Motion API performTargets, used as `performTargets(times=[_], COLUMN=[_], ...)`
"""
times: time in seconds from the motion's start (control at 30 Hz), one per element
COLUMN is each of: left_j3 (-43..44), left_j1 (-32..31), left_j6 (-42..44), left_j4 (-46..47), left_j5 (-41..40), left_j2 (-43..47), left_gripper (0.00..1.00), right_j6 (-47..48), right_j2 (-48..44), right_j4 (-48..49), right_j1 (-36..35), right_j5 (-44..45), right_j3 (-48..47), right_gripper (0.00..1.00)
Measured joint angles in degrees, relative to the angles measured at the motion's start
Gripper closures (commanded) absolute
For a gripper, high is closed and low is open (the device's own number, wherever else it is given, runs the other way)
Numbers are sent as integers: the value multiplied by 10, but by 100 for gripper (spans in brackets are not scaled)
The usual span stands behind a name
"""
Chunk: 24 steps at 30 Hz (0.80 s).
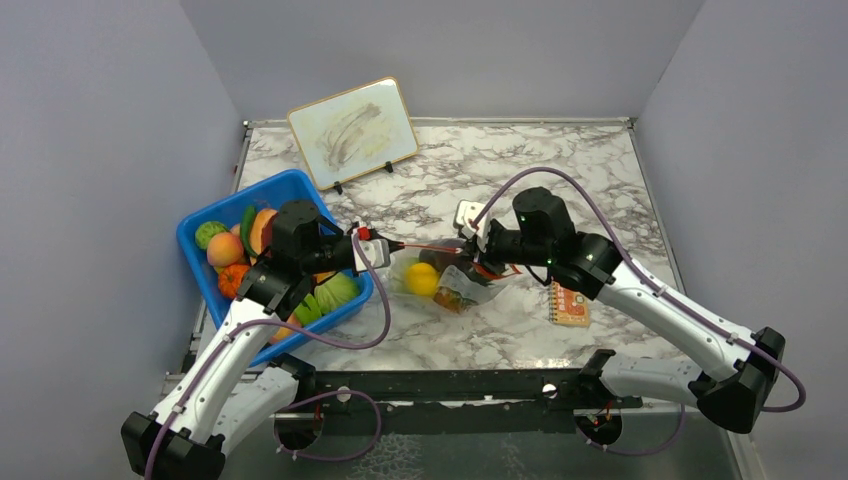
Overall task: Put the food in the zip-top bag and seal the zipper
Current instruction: Zip the zipper food storage bag at the center of the board.
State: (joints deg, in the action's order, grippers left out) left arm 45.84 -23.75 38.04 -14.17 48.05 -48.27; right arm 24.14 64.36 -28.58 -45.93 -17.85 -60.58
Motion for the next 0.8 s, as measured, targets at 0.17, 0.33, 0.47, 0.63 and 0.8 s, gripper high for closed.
performTargets(times=[0.17,0.33,0.47,0.63,0.8], left_j3=[0,0,4,17,17], left_j1=[0,9,9,9,5], left_j6=[-4,-10,-14,-17,-16], left_j4=[8,24,30,35,33], left_j5=[2,23,68,101,110], left_j2=[-1,3,-1,-41,-91], left_gripper=[57,39,34,31,44], right_j6=[3,11,19,24,27], right_j2=[-1,11,56,89,101], right_j4=[-6,-18,-18,-14,-13], right_j1=[3,14,15,15,15], right_j5=[-13,-59,-86,-111,-139], right_j3=[-1,-3,-33,-60,-75], right_gripper=[99,99,99,99,99])
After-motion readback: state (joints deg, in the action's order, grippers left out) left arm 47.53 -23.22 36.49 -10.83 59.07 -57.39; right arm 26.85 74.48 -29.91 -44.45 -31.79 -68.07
